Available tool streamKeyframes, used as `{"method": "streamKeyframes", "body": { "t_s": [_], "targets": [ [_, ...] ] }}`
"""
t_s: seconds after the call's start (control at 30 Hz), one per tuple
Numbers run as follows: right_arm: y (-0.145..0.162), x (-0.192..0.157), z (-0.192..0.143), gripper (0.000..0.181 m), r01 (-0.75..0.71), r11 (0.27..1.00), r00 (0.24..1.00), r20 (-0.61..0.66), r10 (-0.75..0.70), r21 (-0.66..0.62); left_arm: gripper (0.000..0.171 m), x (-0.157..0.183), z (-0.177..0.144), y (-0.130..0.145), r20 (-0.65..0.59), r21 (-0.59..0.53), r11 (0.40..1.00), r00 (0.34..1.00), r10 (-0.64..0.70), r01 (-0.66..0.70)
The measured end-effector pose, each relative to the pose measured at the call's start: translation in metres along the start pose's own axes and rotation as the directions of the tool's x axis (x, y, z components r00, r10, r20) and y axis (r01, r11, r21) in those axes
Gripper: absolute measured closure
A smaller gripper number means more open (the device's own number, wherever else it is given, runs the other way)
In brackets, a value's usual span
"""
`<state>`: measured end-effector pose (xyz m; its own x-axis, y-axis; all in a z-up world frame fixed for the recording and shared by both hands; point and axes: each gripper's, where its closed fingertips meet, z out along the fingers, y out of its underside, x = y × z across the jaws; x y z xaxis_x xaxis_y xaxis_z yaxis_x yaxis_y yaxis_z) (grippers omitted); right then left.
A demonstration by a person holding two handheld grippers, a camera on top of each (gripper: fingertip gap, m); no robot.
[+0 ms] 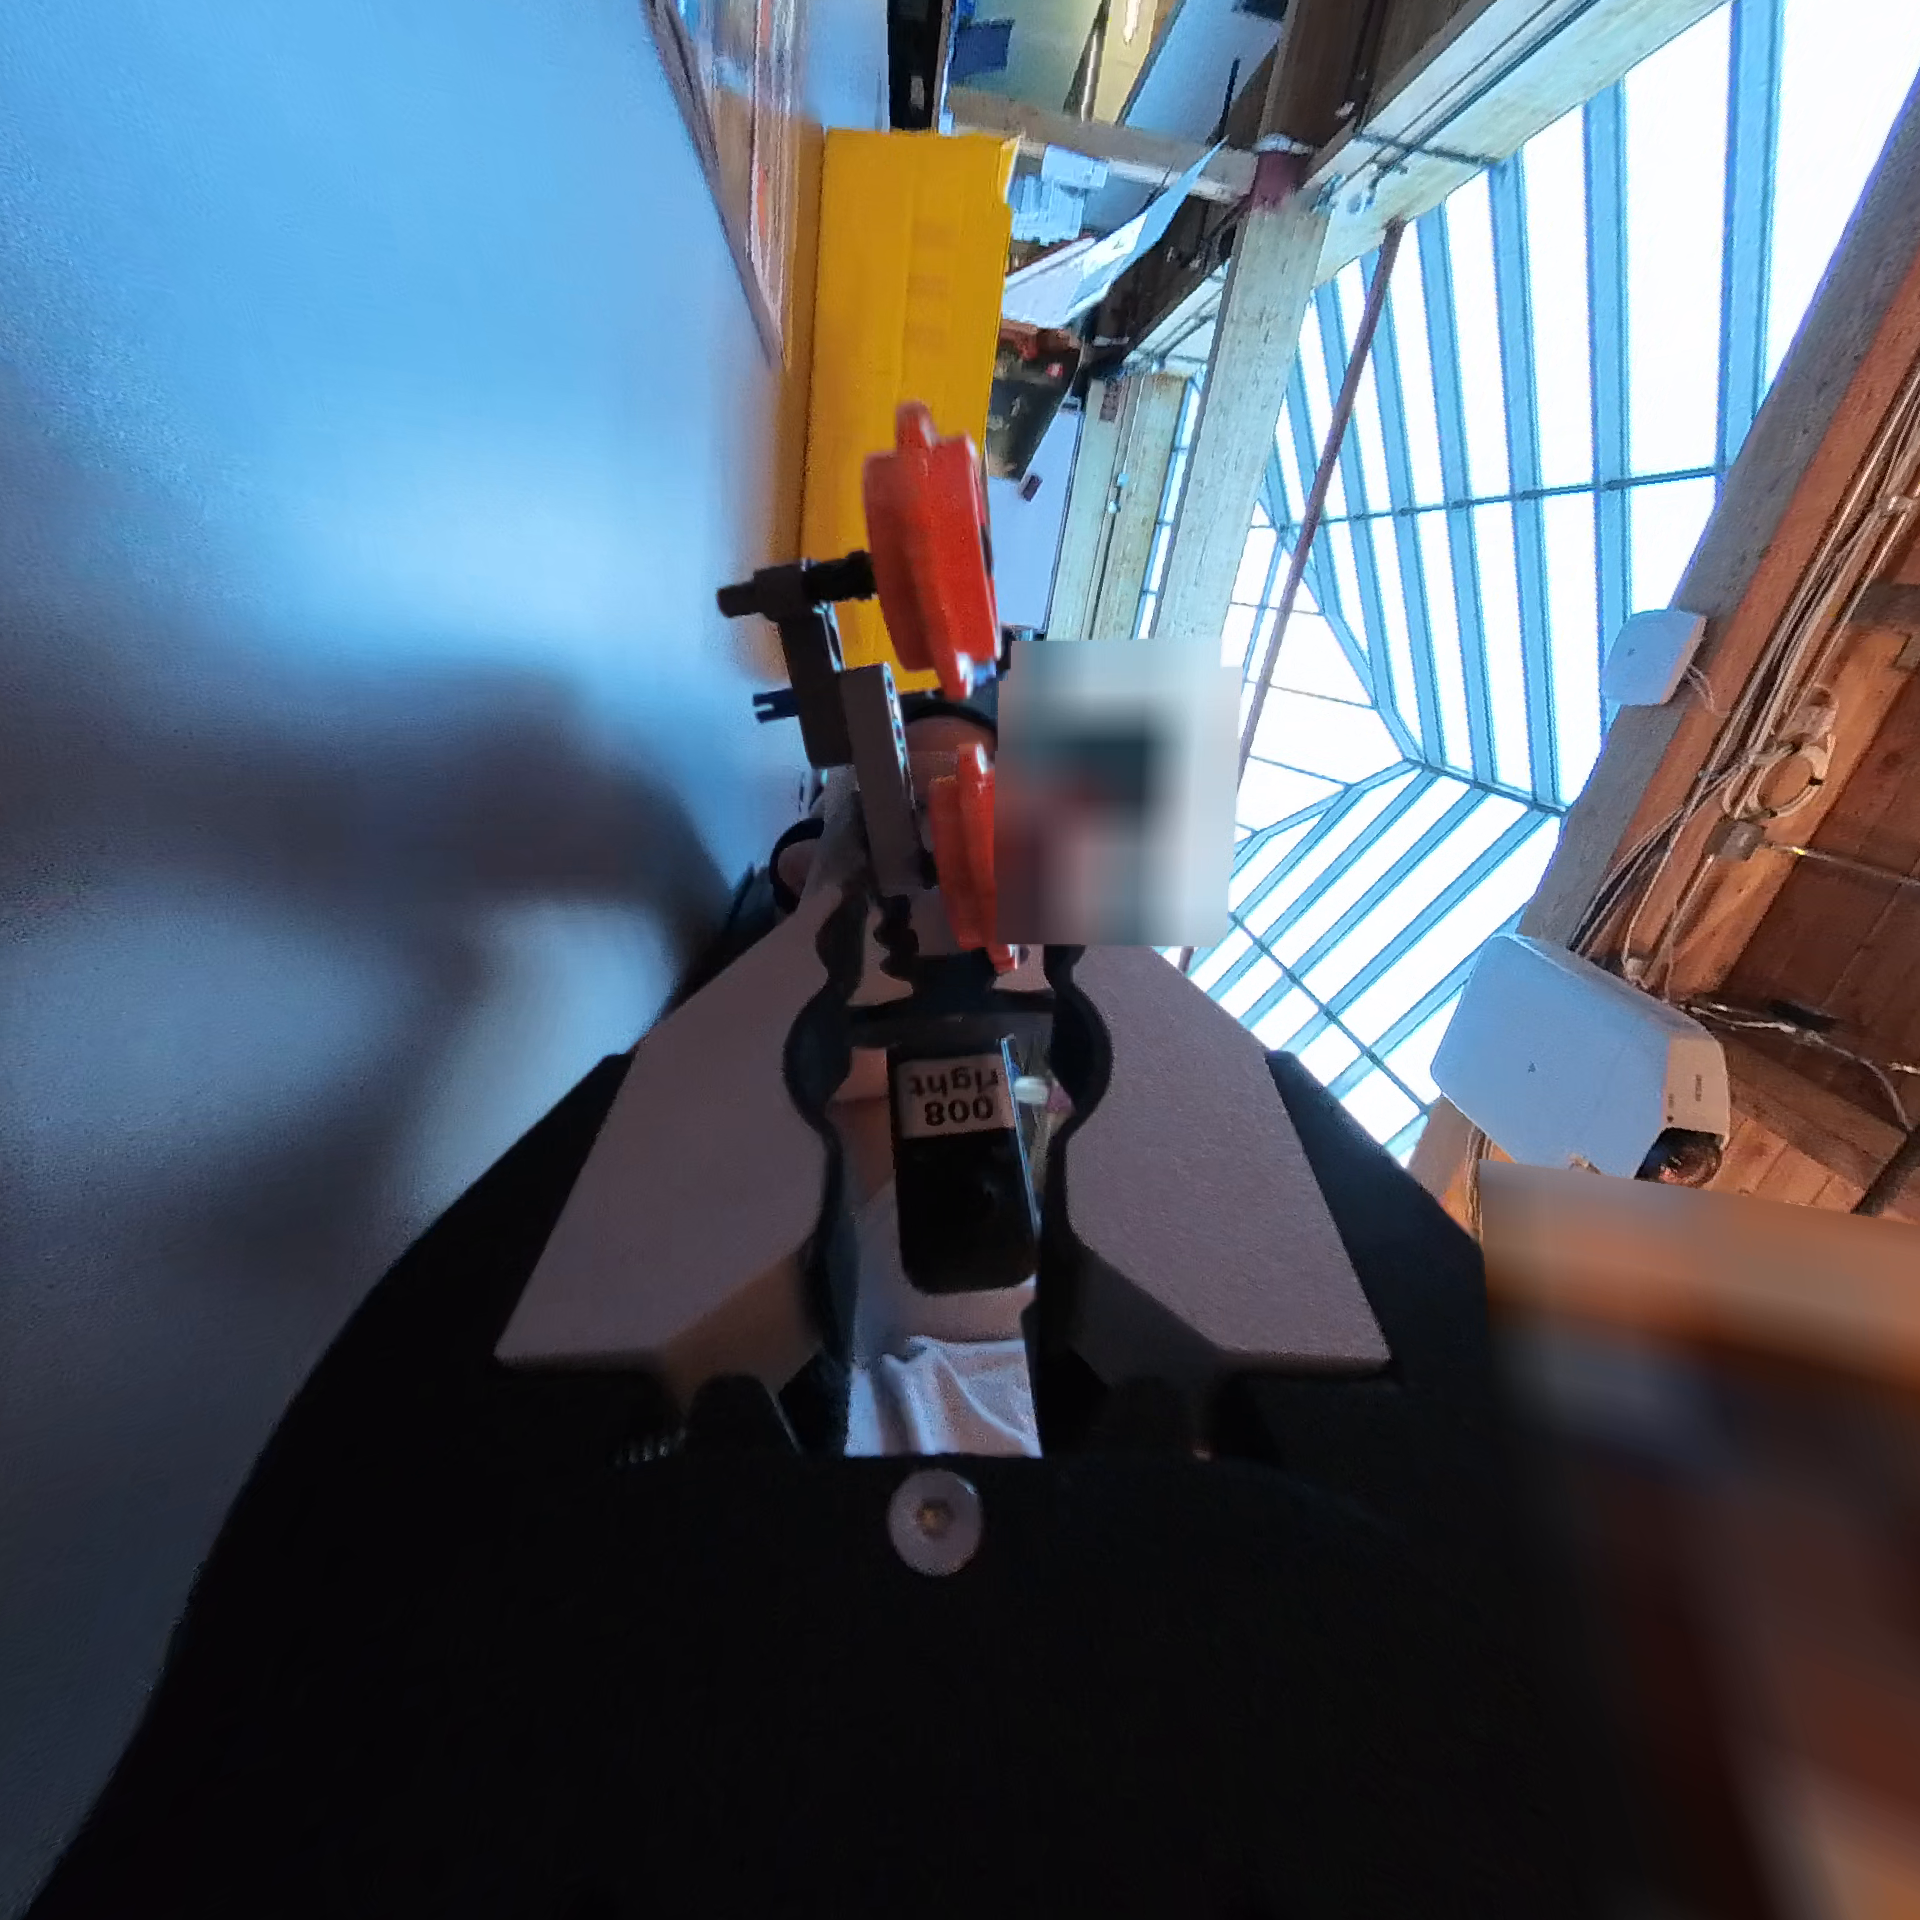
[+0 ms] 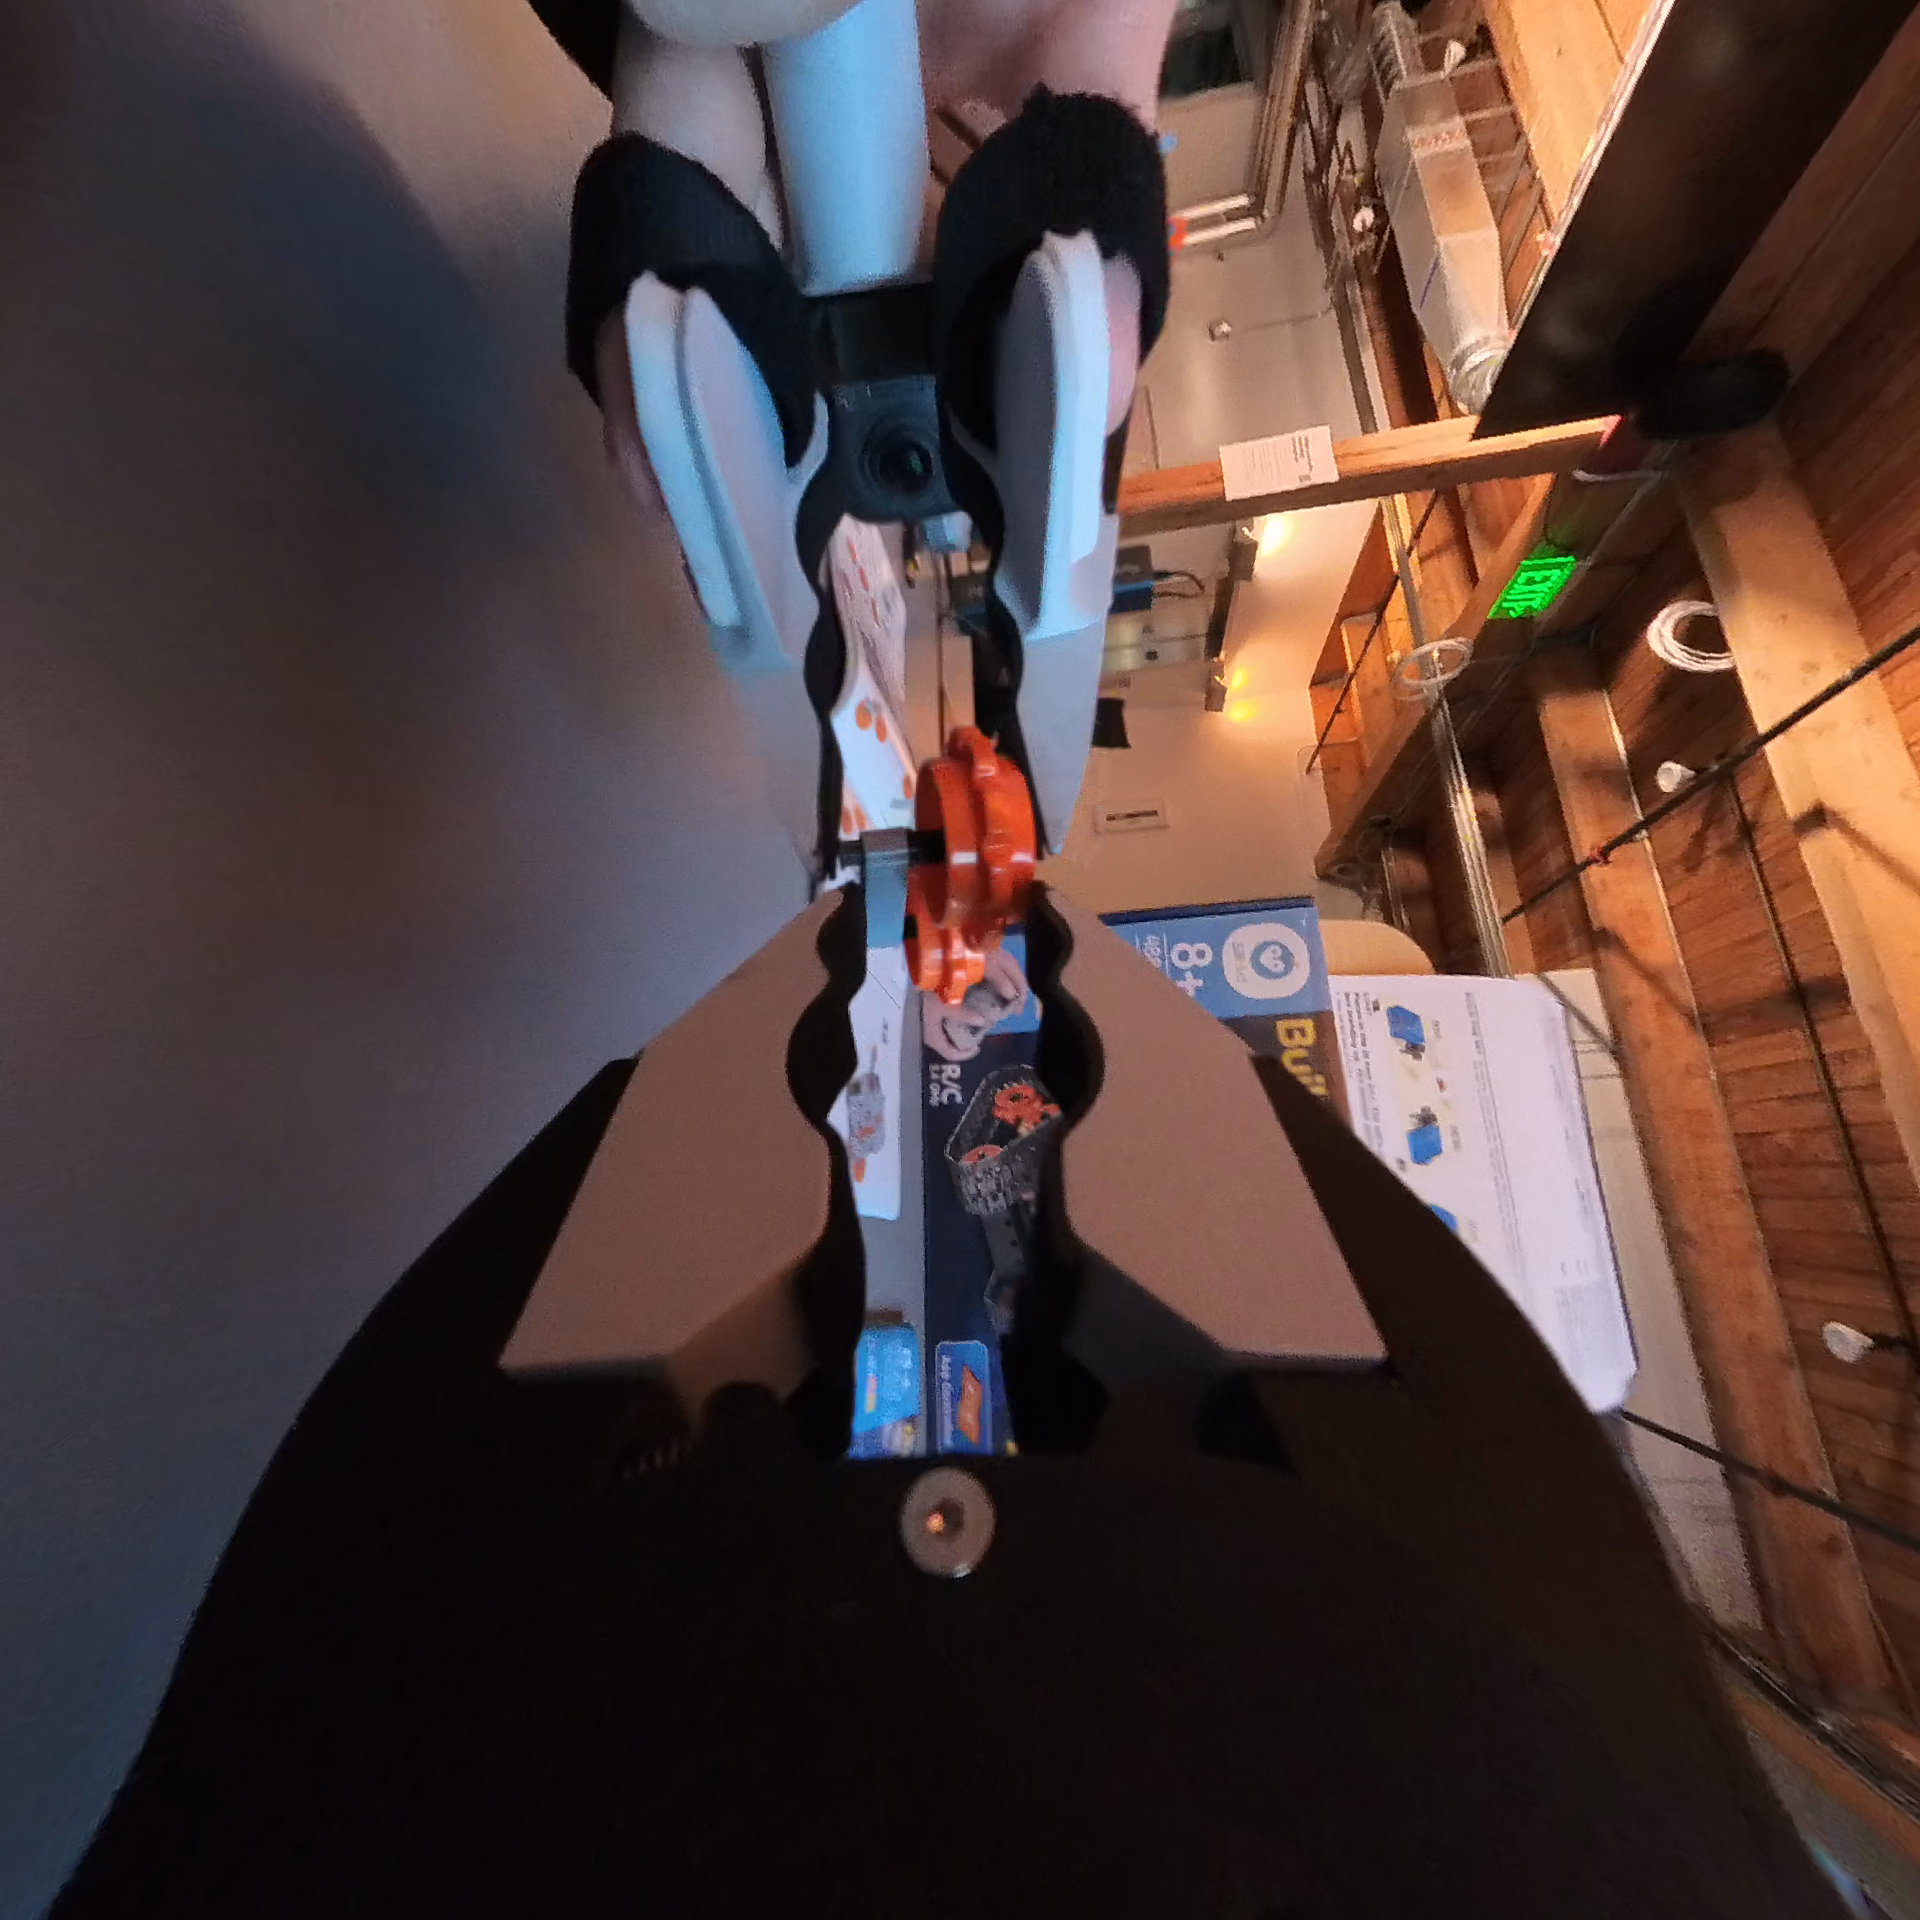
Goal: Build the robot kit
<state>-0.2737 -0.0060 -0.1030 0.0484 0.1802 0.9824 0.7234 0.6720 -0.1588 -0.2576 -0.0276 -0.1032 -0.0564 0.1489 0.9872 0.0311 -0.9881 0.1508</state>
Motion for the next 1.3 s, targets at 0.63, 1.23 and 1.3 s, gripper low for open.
{"method": "streamKeyframes", "body": {
  "t_s": [0.63,1.23,1.3],
  "targets": [
    [-0.029,0.018,-0.002,0.155,-0.578,0.812,0.809,0.19,0.556,0.081,0.137,0.024,-0.062,0.026,-0.02,-0.14,0.7,0.709,0.705,-0.7],
    [-0.043,0.02,-0.012,0.155,-0.954,0.298,0.263,0.545,0.796,0.026,0.14,0.037,-0.031,0.023,-0.025,-0.328,-0.33,-0.341,0.94,-0.885],
    [-0.039,0.018,-0.011,0.155,-0.953,0.304,0.267,0.532,0.804,0.02,0.14,0.035,-0.029,0.02,-0.001,-0.323,-0.314,-0.332,0.943,-0.893]
  ]
}}
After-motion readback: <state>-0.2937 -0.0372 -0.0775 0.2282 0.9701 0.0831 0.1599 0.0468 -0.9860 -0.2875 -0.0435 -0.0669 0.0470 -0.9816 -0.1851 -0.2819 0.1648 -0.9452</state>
